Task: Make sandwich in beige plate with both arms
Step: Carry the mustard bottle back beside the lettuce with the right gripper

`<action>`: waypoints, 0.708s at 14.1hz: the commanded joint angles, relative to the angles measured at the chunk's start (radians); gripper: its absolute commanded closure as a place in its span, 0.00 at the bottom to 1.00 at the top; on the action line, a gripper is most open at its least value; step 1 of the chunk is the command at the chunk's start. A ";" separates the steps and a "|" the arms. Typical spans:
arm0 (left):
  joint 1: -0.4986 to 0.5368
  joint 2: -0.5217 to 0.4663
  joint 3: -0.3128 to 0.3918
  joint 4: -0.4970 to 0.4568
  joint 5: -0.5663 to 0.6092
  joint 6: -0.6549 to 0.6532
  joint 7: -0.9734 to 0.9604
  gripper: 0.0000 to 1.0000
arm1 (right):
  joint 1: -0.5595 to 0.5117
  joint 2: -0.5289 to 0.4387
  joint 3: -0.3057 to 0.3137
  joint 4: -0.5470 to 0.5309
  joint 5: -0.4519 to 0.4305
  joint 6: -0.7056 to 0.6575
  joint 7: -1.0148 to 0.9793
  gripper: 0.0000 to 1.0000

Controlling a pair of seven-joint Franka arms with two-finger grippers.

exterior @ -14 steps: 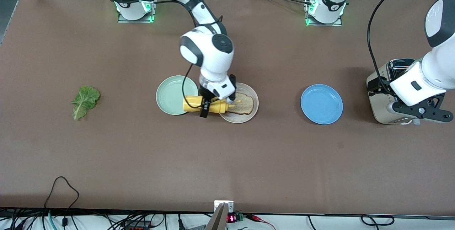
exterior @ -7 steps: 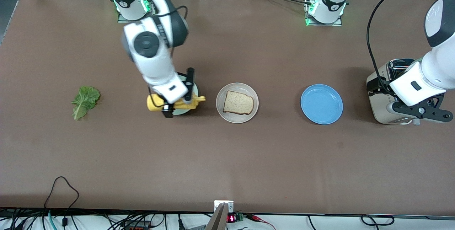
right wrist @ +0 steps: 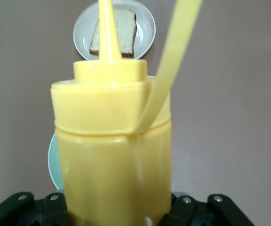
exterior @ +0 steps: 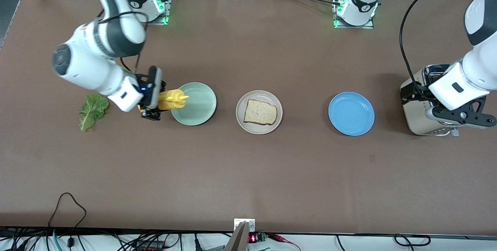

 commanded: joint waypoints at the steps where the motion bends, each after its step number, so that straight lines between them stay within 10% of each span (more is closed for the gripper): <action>1: 0.015 -0.040 -0.009 -0.048 -0.019 0.018 -0.003 0.00 | -0.103 -0.043 0.019 -0.129 0.263 -0.004 -0.252 0.70; 10: 0.002 -0.101 0.029 -0.124 -0.112 0.041 0.014 0.00 | -0.384 0.210 0.019 -0.173 0.696 -0.393 -0.797 0.69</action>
